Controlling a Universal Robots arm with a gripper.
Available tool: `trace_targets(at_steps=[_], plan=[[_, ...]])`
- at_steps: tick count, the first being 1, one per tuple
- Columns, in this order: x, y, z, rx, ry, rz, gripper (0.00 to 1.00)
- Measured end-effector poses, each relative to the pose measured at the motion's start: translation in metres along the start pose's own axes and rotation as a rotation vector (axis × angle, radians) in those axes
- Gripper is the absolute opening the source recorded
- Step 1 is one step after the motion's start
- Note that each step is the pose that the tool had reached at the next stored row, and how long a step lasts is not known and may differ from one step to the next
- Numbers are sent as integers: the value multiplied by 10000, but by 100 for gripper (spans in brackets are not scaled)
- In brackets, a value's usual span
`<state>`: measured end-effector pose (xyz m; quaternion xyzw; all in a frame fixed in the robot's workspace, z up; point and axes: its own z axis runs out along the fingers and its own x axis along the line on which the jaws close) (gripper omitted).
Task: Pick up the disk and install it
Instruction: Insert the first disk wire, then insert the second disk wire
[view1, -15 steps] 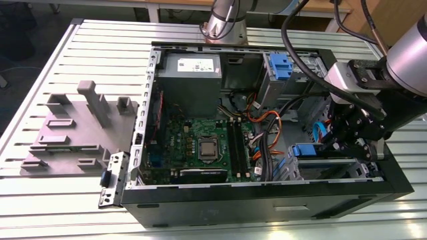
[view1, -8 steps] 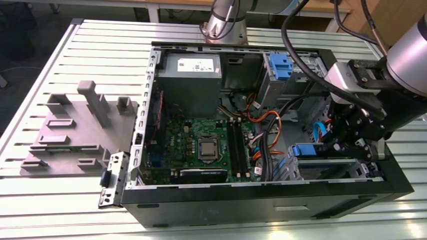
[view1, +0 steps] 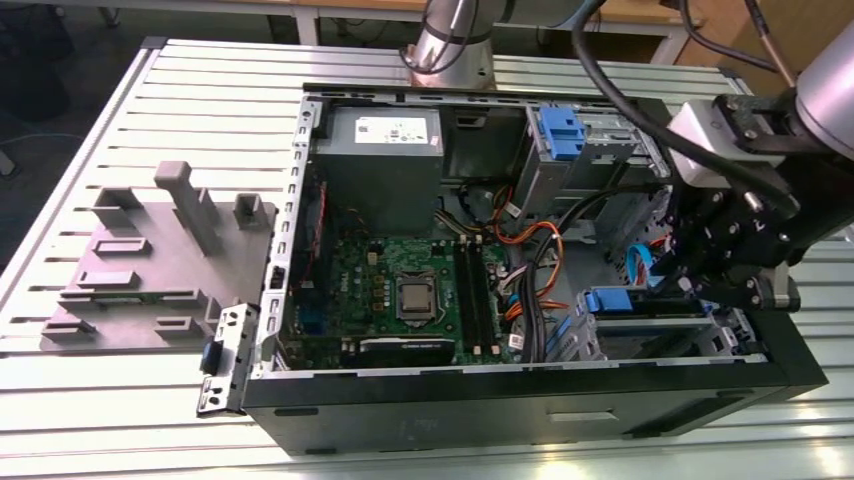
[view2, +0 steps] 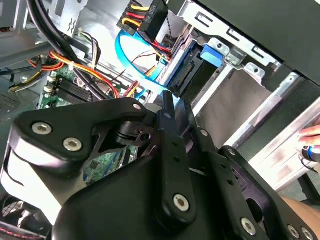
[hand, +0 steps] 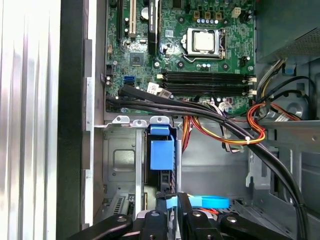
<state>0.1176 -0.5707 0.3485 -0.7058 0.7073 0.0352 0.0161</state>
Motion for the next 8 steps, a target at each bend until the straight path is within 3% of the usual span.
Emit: trace_targets(at_steps=[4,8], plan=[[-7,2,-92,0,1,0,24],[-7,3,-104,1,1,0,24]])
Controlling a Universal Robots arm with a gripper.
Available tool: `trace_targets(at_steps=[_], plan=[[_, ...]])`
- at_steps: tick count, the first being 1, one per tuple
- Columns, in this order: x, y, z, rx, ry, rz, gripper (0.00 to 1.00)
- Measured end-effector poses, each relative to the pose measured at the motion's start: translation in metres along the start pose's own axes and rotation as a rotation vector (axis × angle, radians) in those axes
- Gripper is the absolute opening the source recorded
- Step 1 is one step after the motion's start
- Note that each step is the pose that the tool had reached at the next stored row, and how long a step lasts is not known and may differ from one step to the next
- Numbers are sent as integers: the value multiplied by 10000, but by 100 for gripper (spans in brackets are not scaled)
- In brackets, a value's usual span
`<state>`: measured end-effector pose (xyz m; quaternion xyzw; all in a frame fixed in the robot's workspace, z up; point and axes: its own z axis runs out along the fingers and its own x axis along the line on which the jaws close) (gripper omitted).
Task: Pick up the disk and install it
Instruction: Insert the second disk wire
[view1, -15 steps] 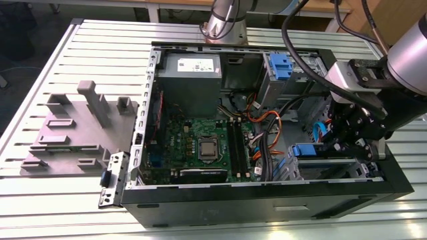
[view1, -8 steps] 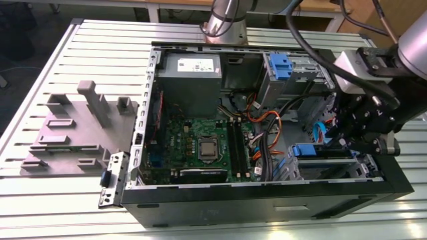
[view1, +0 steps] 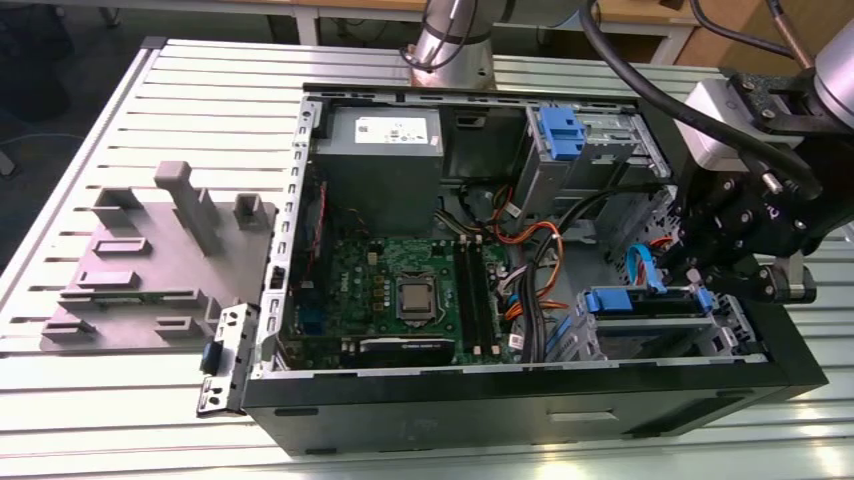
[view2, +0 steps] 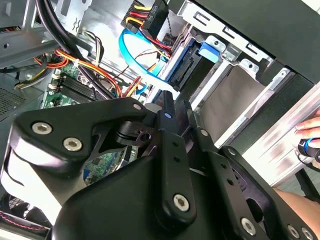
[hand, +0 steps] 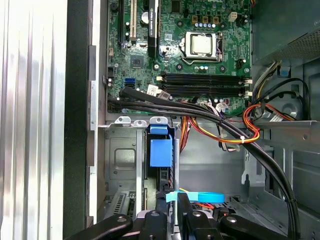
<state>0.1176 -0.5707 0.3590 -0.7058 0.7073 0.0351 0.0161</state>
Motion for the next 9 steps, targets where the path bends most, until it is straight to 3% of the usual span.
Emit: trace_targets(at_steps=[9], plan=[[-1,0,-12,0,2,1,24]])
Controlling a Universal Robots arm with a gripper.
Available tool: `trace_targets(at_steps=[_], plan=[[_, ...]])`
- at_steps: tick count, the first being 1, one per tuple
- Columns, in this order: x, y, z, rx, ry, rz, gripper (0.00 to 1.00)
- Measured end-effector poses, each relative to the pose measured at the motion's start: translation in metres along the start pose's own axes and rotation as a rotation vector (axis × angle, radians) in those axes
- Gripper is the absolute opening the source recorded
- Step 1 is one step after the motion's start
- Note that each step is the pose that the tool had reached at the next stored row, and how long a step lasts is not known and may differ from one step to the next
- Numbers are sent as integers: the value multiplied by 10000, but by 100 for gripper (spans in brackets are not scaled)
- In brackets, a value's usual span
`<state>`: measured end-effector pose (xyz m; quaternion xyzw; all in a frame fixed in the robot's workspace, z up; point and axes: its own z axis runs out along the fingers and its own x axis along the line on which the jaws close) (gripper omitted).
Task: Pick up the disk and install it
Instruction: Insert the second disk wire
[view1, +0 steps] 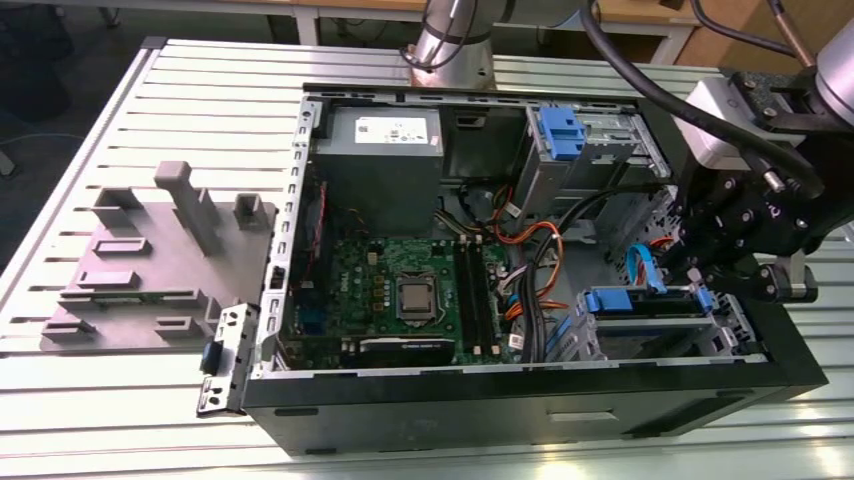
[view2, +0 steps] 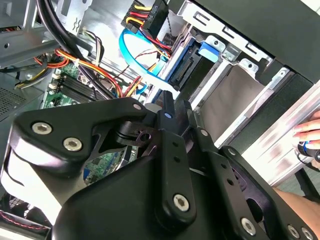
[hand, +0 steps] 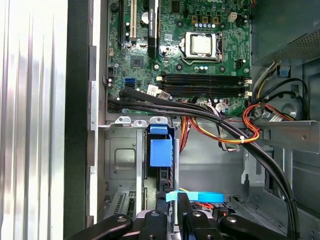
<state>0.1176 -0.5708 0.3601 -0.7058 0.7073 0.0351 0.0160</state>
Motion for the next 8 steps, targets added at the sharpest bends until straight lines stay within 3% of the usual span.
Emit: trace_targets(at_steps=[8], plan=[[-1,1,-15,-2,-1,0,24]])
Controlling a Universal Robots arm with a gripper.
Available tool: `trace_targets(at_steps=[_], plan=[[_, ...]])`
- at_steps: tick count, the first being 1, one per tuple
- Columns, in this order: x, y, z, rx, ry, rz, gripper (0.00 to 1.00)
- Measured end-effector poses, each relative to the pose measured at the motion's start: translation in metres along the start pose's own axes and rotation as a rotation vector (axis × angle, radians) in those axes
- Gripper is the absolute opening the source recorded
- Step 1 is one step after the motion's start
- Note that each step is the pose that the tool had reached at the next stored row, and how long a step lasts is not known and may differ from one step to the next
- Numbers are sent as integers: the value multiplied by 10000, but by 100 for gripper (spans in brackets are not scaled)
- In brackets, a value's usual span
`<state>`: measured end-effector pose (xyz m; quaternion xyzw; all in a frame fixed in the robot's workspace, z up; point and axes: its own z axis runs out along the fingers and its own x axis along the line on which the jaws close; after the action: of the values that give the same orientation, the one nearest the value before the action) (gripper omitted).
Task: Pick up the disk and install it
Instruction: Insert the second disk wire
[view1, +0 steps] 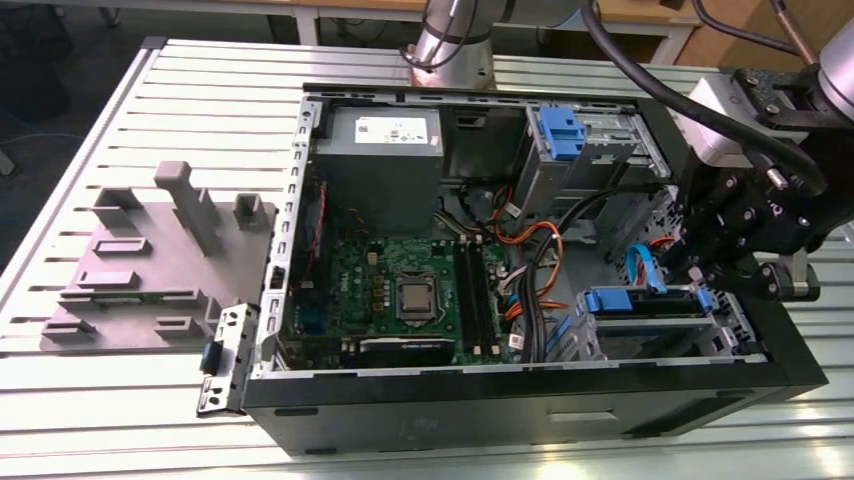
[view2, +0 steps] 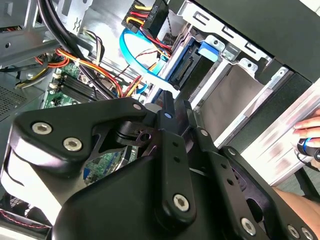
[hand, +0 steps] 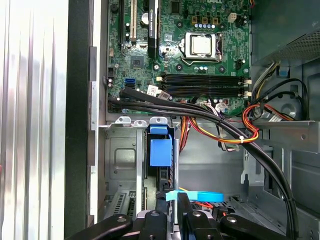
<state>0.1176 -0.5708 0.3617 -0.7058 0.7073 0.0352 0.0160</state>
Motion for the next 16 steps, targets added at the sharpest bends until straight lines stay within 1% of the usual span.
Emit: trace_targets(at_steps=[9,16], plan=[[-1,-5,-8,-1,0,-1,24],[-2,-79,-1,0,-2,0,24]])
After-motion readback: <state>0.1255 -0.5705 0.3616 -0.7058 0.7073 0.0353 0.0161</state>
